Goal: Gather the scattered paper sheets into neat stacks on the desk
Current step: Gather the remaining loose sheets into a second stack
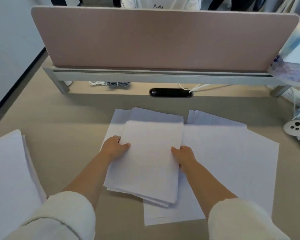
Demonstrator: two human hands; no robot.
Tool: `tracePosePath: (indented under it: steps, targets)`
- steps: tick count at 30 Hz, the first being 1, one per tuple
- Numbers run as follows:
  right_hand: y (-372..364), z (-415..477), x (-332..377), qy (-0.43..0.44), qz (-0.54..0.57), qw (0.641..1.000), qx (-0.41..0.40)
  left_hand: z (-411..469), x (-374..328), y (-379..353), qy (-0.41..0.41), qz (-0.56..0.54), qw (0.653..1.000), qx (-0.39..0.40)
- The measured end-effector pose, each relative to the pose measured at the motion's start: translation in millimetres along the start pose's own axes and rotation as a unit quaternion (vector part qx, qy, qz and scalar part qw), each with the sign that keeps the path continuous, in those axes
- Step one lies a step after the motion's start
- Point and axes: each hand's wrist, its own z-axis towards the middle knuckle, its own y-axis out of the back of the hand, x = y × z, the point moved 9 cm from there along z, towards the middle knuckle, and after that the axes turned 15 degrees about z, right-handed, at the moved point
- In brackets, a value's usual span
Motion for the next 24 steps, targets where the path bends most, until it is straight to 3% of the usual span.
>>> tracePosePath:
  steps: [2,6,8,10,13,17,24]
  targets:
    - [3.0,-4.4,12.8,0.049,-0.053,0.997,-0.023,2.8,8.6,0.1,0.026,-0.056,0.998,-0.001]
    - [2.0,-11.0,31.4,0.129,0.017,0.991,-0.014,10.2,12.0,11.5,-0.022,-0.195,0.980,-0.025]
    - [0.8,-8.7,27.3,0.111,-0.024,0.992,-0.049,13.8,15.6,14.6,-0.022,-0.129,0.990,-0.044]
    - [-2.4,-9.6,27.3,0.098,-0.079,0.989,-0.083,17.9,23.8,16.0,0.010,0.012,0.997,-0.070]
    - [-5.9,-12.7,35.8,0.096,-0.116,0.981,-0.120,18.1,38.5,19.5,0.065,0.132,0.985,-0.087]
    - [-13.3,-9.4,36.1,0.071,-0.025,0.993,-0.095,17.2,46.3,22.9,0.106,0.076,0.988,-0.082]
    - [-37.4,-11.9,35.2,0.039,0.093,0.994,-0.042,24.9,60.3,22.4,0.096,0.030,0.992,-0.078]
